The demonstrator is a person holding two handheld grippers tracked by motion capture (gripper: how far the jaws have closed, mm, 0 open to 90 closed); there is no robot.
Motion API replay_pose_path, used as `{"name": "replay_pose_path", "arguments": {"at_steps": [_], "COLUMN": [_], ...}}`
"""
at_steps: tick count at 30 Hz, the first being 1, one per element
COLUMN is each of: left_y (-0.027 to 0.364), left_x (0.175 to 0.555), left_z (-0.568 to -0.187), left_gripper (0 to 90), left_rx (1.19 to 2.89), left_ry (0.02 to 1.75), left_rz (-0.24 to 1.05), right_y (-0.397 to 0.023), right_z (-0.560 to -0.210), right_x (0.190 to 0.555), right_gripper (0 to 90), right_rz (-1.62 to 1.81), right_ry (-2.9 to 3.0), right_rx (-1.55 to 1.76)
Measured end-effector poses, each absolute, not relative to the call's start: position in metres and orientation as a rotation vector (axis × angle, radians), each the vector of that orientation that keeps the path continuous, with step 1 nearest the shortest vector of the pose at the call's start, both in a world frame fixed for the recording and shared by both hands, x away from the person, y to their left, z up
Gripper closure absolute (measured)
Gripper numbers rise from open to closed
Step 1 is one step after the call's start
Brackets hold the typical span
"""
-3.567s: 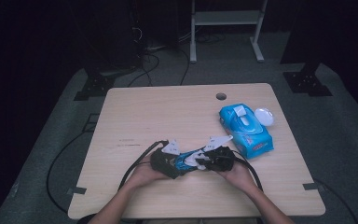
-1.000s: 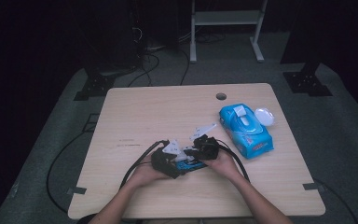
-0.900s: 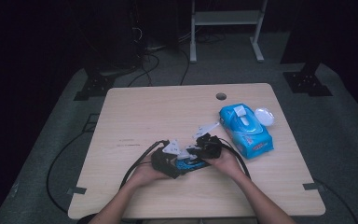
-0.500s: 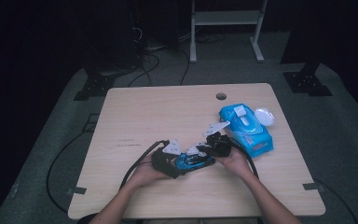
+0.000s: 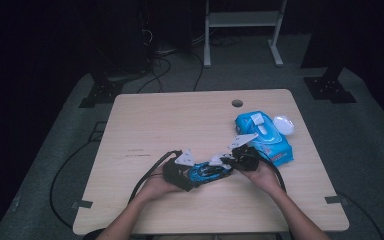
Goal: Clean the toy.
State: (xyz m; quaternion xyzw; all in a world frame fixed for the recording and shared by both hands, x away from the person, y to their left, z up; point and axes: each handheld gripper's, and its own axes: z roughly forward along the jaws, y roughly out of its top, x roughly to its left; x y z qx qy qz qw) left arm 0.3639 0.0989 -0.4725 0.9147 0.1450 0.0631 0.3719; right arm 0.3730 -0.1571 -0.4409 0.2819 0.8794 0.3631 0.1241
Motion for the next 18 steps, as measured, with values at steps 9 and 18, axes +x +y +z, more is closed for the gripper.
{"name": "replay_pose_path", "arguments": {"at_steps": [9, 18], "left_y": [0.099, 0.099], "left_x": [0.364, 0.364], "left_z": [-0.473, -0.473], "left_gripper": [25.4, 25.4], "left_rx": [2.342, 2.345], "left_ry": [0.373, 0.371], "left_rz": [0.158, 0.160], "right_y": [-0.140, -0.182], "right_z": [-0.440, -0.418], "right_x": [0.362, 0.345], "right_gripper": [83.1, 83.1], "right_rz": [1.058, 1.113], "right_ry": [2.575, 2.503], "right_rx": [0.756, 0.797]}}
